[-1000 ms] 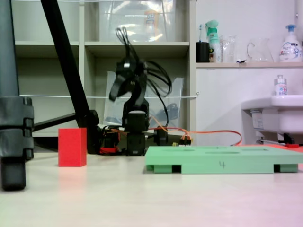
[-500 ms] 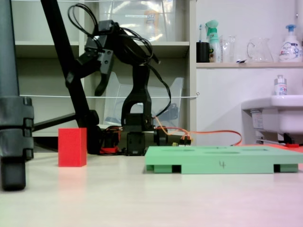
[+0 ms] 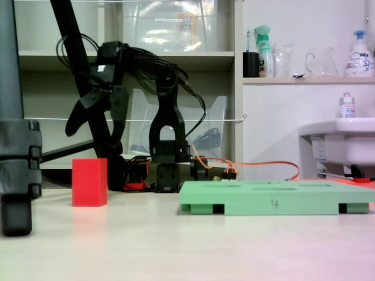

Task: Put the square block into the corresponding hole

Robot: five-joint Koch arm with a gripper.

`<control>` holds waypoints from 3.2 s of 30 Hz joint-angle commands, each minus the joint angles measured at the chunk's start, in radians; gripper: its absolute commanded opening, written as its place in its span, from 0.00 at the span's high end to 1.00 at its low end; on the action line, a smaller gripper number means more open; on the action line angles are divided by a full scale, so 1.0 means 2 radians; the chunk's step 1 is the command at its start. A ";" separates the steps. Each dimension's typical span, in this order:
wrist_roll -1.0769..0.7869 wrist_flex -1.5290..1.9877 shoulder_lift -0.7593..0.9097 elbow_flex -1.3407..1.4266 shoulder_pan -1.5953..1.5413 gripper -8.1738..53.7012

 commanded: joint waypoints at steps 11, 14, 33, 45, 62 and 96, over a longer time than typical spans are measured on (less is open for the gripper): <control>0.034 -0.052 -0.042 -0.035 -0.027 0.03; 0.031 -0.059 -0.051 -0.036 -0.018 0.03; 0.035 -0.087 -0.138 0.005 -0.021 0.15; 0.041 -0.012 -0.117 0.025 -0.027 0.53; 0.351 0.022 0.140 0.008 -0.352 0.60; 0.624 0.038 -0.311 -0.482 -0.626 0.60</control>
